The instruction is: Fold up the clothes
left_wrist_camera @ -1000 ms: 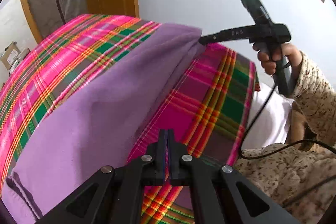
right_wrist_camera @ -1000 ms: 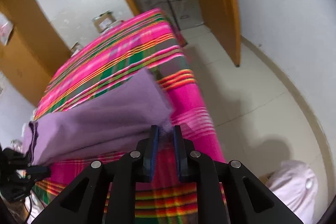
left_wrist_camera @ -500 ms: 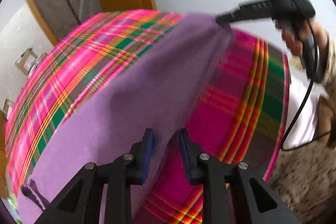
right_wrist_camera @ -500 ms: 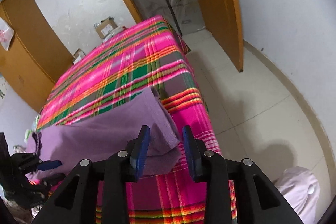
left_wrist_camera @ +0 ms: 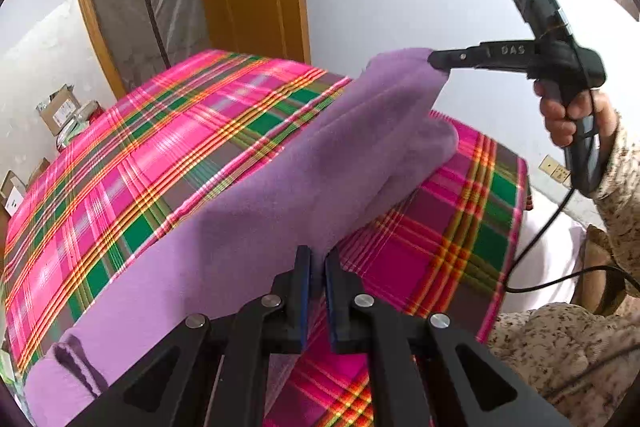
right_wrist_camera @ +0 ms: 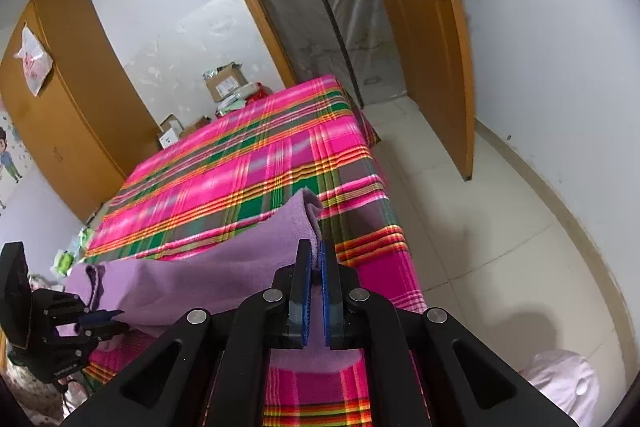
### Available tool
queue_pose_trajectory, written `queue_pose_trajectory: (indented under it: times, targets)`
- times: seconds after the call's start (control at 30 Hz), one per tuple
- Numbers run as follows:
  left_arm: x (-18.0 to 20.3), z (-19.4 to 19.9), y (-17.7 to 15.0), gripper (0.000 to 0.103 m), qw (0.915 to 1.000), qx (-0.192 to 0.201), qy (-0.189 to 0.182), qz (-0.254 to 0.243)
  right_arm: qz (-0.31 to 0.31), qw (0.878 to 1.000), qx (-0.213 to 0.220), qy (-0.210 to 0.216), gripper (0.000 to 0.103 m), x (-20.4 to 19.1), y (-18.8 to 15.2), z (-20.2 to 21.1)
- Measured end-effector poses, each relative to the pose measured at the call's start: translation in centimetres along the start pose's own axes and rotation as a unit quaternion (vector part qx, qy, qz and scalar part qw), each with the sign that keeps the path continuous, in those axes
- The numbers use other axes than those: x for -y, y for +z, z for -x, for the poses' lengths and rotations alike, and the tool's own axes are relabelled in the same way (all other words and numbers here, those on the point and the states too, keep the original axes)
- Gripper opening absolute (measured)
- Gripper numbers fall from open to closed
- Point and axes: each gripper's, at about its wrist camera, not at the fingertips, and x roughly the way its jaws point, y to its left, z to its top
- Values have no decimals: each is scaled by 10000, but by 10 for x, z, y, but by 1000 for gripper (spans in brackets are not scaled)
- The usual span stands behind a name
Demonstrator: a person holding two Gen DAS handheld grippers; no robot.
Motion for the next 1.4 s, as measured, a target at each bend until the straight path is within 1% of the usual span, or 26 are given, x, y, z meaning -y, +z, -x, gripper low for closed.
queue_pose_trajectory:
  times: [0.03,0.1,0.17,0.27,0.33,0.37,0.47,0.53,0.57,0.63,0.67,0.73,0.83,0.93,0.97,1.0,1.03,1.1,1.23,1.33,1.4]
  targets:
    - [-1,-2,-1,8,9999,-60,-99,3,-47,10000,-53,-16,5,2,-2,-1]
    - [6,-15,-7,8,9994,-304,-112,-79,-202,9996,-213,-54,5,9,-9,-5]
    - [17,-30,-14,8,9980,-557,-123,-263,-389,9985,-377,-48,5,16,-19,-9]
    - [23,-36,-18,8,9972,-649,-77,-362,-644,9962,-588,-5,5,25,-35,-12]
    - [22,-33,-16,8,9972,-630,-153,-369,-661,9958,-640,-35,5,26,-42,-10]
    - [22,-31,-15,8,9972,-618,-201,-361,-673,9957,-635,-37,5,27,-43,-9]
    - [20,-24,-13,8,9979,-516,-142,-354,-666,9962,-556,-13,5,24,-40,-6]
    - [21,-12,-12,8,9989,-329,-35,-337,-600,9972,-458,3,5,20,-36,-2]
    - [21,-7,-11,9,9992,-227,-69,-308,-570,9975,-409,19,5,19,-32,-1]
    - [21,-3,-8,17,9996,-119,-85,-243,-507,9982,-320,15,5,15,-25,1]
    - [21,-4,-6,18,9996,-112,10,-268,-476,9985,-275,9,5,14,-21,2]
    - [25,-10,-4,19,9990,-204,207,-342,-399,9990,-177,30,5,8,-13,5]
    - [32,-24,-6,19,9971,-382,372,-537,-309,9995,-48,94,5,1,-6,12]
    - [35,-37,-6,18,9946,-578,552,-669,-362,9992,-34,152,5,0,-6,19]
    - [33,-38,-6,17,9949,-574,530,-636,-423,9989,-65,186,5,2,-8,21]
    - [29,-37,-6,9,9954,-557,495,-599,-497,9985,-106,225,5,4,-12,22]
    - [25,-34,-6,6,9963,-526,426,-531,-571,9979,-147,264,5,6,-15,23]
    - [16,-28,-7,5,9975,-482,307,-414,-733,9965,-281,300,5,11,-24,20]
    - [10,-25,-11,3,9978,-519,235,-352,-920,9932,-707,97,5,26,-45,0]
    - [14,-27,-13,3,9976,-570,148,-367,-824,9921,-935,-117,5,28,-53,-10]
    - [16,-29,-14,3,9973,-604,124,-389,-618,9927,-997,-269,11,24,-52,-13]
